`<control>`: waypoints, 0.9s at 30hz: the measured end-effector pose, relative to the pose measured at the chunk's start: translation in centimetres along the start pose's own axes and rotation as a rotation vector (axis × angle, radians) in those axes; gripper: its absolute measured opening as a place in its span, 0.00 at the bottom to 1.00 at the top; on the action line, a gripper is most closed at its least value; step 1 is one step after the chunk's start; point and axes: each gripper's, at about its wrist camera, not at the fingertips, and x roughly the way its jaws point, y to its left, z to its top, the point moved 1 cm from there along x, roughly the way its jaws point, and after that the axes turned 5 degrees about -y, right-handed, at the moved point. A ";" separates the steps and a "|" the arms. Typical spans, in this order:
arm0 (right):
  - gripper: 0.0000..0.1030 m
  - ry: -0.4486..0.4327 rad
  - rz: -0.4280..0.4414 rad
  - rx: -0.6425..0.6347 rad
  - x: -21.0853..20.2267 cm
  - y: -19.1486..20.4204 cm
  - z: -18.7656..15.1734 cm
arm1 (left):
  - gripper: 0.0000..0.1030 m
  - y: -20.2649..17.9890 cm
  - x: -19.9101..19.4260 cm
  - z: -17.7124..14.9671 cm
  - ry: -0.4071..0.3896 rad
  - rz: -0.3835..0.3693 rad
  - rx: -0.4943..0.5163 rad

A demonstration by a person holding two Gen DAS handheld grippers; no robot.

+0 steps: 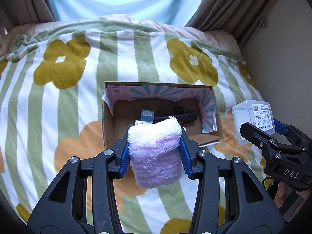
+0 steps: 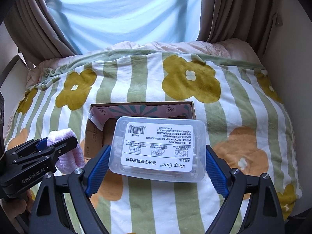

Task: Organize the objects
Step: 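Lift the pink towel and clear box and carry both over the cardboard box, then open the left tool to drop the towel while the right tool releases the clear box inside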

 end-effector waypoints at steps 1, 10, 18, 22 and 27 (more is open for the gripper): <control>0.86 0.010 0.000 0.008 1.1 -0.1 0.3 | 0.39 0.4 1.2 0.4 0.010 -0.001 -0.006; 0.86 0.176 0.029 0.036 13.8 -0.1 2.0 | 0.39 3.4 12.5 3.0 0.107 0.029 -0.001; 0.86 0.297 0.065 0.030 21.6 0.5 2.7 | 0.39 4.5 20.4 2.5 0.214 0.072 0.070; 0.86 0.320 0.066 0.027 22.4 0.4 2.6 | 0.39 4.1 21.1 2.4 0.217 0.076 0.108; 0.86 0.342 0.121 0.060 22.6 0.3 2.7 | 0.40 3.3 20.8 2.4 0.215 0.091 0.152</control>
